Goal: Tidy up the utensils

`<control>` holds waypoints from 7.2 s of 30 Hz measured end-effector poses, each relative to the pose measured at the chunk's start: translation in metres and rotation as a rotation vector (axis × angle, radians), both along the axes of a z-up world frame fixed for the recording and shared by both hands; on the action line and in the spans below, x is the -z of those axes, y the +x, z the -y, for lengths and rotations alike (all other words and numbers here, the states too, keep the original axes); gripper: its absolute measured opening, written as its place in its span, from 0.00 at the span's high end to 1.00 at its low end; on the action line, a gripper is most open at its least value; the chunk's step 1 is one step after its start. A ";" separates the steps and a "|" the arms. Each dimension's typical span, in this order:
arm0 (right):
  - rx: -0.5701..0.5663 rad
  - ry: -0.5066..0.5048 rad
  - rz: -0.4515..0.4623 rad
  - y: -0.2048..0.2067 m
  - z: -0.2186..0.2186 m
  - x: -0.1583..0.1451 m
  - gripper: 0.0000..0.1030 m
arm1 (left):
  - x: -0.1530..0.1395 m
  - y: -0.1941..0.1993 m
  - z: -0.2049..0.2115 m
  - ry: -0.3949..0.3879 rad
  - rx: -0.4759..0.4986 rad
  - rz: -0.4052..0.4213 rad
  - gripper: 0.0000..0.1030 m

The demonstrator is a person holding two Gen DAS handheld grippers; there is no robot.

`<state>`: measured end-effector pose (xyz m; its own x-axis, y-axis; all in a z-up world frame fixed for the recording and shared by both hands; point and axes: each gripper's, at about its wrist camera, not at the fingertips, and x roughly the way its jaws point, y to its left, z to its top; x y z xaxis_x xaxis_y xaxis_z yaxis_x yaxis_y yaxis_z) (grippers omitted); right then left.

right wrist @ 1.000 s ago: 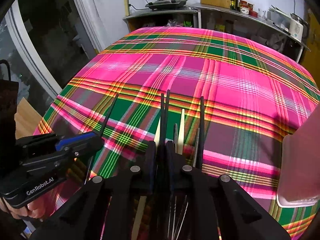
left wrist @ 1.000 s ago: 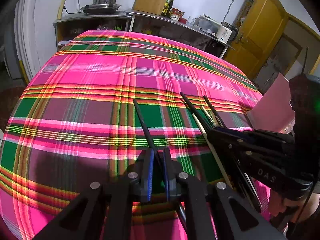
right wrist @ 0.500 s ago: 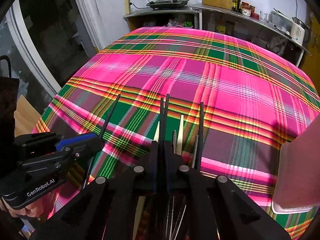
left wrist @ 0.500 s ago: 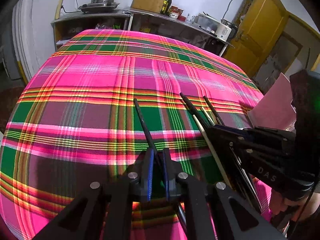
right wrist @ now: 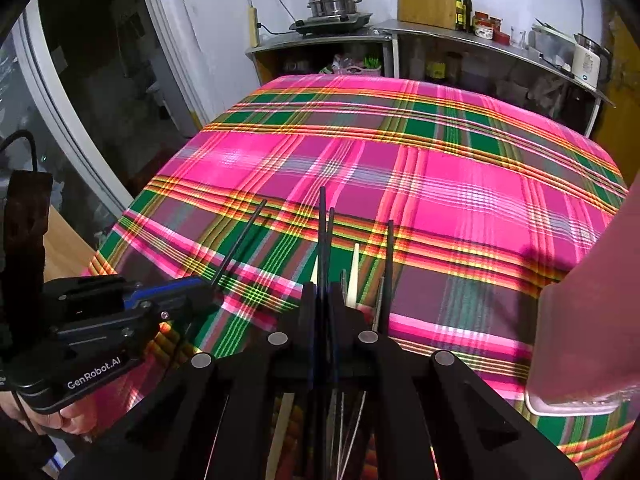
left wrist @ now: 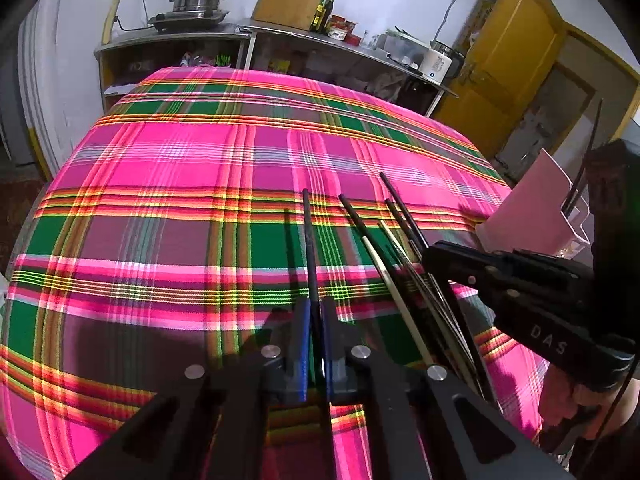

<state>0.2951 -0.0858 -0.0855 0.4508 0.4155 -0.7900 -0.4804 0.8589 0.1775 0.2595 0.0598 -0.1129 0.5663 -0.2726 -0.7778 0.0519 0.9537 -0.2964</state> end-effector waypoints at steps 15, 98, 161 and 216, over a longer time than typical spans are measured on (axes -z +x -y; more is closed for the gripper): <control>0.037 0.060 0.063 -0.021 0.021 -0.039 0.95 | -0.055 -0.022 0.006 -0.004 0.037 0.102 0.96; 0.319 0.165 0.231 -0.085 0.177 -0.122 0.95 | 0.015 0.126 0.140 0.244 0.335 0.006 0.79; 0.352 0.154 0.354 -0.143 0.178 -0.180 0.95 | -0.201 -0.060 0.123 -0.035 0.382 0.317 0.96; 0.466 0.179 0.257 -0.047 0.225 -0.139 0.77 | -0.172 0.037 0.184 -0.046 0.369 0.321 0.88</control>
